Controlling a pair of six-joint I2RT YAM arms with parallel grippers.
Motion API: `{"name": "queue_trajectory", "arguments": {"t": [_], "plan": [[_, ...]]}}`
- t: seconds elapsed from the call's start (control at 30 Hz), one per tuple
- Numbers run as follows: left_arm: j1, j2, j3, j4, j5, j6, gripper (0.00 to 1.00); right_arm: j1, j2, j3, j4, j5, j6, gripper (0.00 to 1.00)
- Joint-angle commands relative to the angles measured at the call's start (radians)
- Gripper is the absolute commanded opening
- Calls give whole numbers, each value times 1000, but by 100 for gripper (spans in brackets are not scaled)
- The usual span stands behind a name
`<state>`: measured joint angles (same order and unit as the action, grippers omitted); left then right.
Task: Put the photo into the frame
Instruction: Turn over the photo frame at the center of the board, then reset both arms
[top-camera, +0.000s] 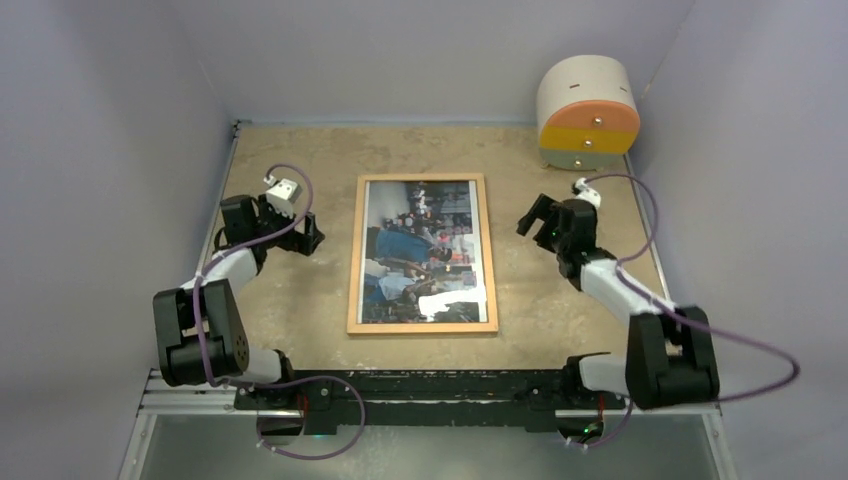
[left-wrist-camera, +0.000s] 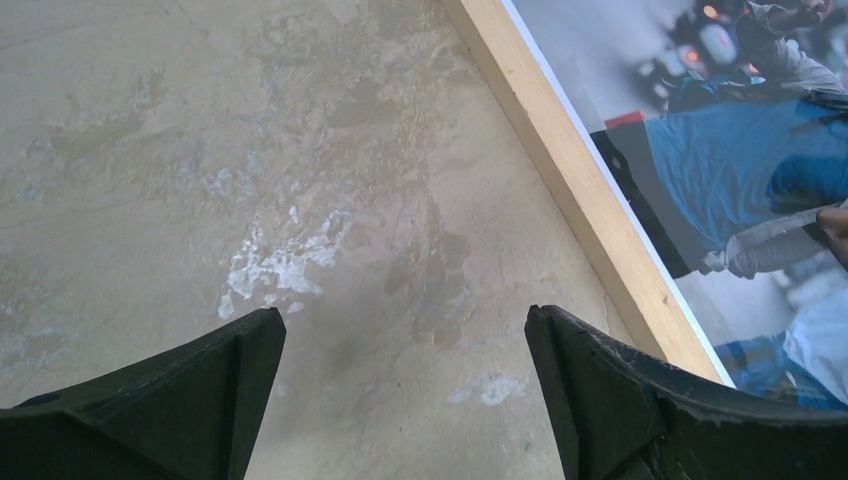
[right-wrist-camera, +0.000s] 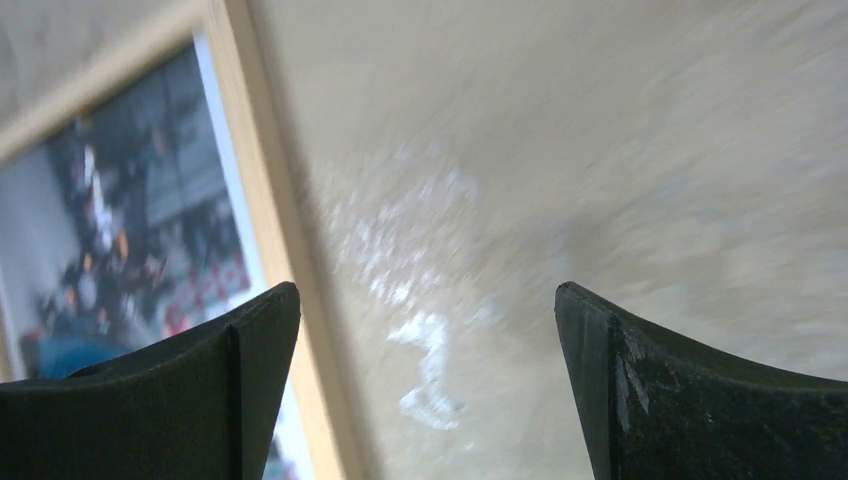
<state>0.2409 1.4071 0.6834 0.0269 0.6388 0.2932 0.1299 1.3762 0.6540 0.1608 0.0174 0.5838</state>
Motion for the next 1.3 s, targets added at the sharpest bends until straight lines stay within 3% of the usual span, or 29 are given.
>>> {"name": "queue_trajectory", "arguments": {"t": [0.0,0.07,0.3,0.37,0.43,0.57,0.67,0.7,0.8,0.83,0.87,0.9,0.97,1.03,1.1,1.27], "plan": [[-67,24,-87,333,-100,-170,100,0,-218,-202,344,437,-199,99],[-99,44,-133,464,-150,-229,100,0,-254,-298,492,526,-259,99],[-204,137,-263,861,-372,-247,100,0,-187,-358,691,675,-316,99],[-212,153,-224,795,-413,-238,100,-1,-151,-387,810,680,-351,99],[-216,154,-241,850,-475,-221,100,-1,-105,-404,919,648,-374,99],[-221,172,-407,1192,-516,-213,100,-1,3,-428,1098,612,-393,99],[-233,226,-517,1437,-444,-159,100,0,114,-481,1334,593,-453,99],[-233,228,-518,1444,-398,-132,100,0,115,-496,1371,558,-473,99],[-257,212,-460,1307,-407,-137,100,0,162,-458,1267,407,-491,99],[-256,224,-439,1294,-410,-143,100,7,234,-445,1393,416,-556,99],[-255,224,-420,1256,-419,-144,100,42,221,-420,1351,484,-549,99],[-255,215,-416,1216,-426,-140,100,38,189,-397,1190,450,-486,99],[-255,226,-418,1244,-427,-144,100,16,221,-393,1235,449,-510,99],[-255,221,-419,1236,-425,-144,100,12,192,-383,1141,434,-466,99],[-255,213,-424,1237,-426,-142,100,10,211,-397,1224,441,-498,99],[-255,219,-426,1249,-424,-146,100,10,210,-407,1245,449,-508,99]]}}
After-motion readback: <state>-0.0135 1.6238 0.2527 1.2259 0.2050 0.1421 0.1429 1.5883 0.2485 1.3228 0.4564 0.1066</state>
